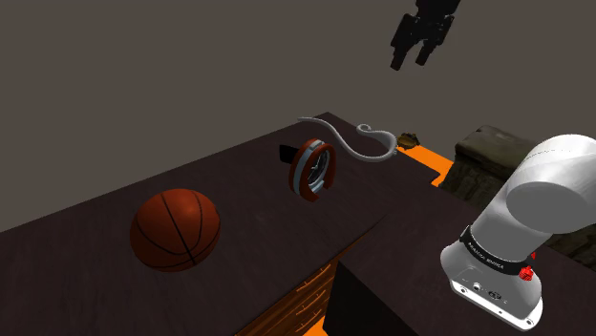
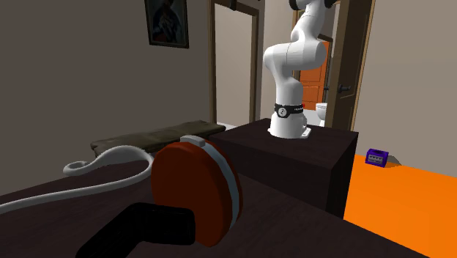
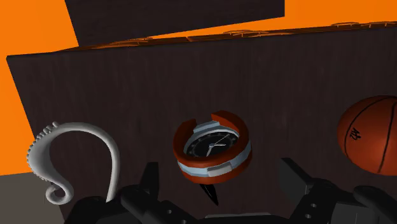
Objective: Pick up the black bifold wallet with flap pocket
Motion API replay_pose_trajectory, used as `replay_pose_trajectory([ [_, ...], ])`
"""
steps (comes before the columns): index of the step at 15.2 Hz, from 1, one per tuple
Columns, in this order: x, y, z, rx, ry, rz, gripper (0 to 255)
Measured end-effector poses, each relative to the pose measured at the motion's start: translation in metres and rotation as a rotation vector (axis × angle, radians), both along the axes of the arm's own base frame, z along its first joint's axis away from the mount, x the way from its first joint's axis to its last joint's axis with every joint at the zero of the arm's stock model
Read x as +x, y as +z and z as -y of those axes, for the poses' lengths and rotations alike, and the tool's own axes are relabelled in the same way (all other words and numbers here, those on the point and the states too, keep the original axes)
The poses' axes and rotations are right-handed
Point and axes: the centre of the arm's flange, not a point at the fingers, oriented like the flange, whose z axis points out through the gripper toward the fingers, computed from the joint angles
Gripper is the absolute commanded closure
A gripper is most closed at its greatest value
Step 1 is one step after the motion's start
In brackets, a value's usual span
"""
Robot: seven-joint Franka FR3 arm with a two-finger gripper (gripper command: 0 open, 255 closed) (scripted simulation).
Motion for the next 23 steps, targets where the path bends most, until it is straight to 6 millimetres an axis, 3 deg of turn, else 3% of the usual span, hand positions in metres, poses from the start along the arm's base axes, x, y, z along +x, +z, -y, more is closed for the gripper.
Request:
replay_pose_trajectory([
  [3,0.011,-0.011,0.002,-0.001,0.002,-0.004,0],
  [6,0.039,-0.035,0.002,-0.002,0.007,-0.013,0],
  [23,0.195,-0.206,0.005,-0.011,0.034,-0.06,0],
])
